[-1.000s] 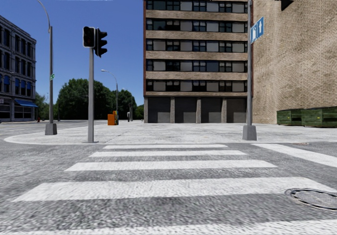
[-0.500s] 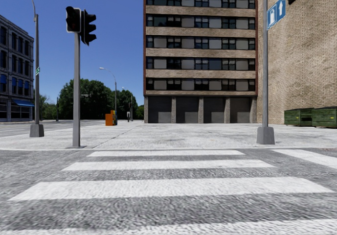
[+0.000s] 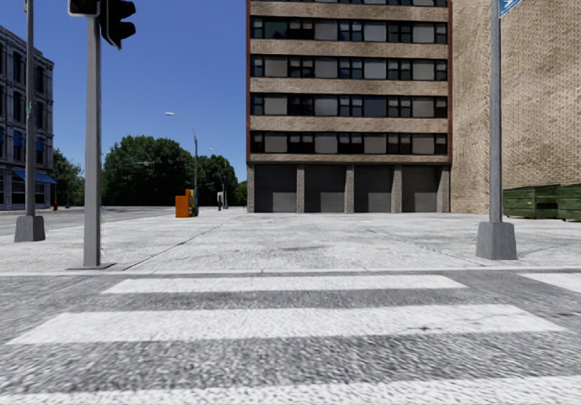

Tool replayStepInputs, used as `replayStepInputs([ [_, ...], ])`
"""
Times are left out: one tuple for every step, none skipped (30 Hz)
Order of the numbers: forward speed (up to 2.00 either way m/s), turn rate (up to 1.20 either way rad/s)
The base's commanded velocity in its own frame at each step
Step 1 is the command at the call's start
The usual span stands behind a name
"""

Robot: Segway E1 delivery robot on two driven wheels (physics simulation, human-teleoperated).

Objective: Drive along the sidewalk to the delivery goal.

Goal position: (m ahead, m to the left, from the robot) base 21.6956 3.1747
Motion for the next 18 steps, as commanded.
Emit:
replayStepInputs([
  [2.0, 0.42],
  [2.0, 0.41],
  [2.0, 0.15],
  [2.0, 0.03],
  [2.0, 0.03],
  [2.0, 0.0],
  [2.0, 0.0],
  [2.0, 0.0],
  [2.0, 0.0],
  [2.0, 0.0],
  [2.0, 0.0],
  [2.0, 0.0],
  [2.0, 0.0],
  [2.0, 0.0],
  [2.0, 0.0],
  [2.0, 0.0],
  [2.0, 0.0],
  [2.0, 0.0],
])
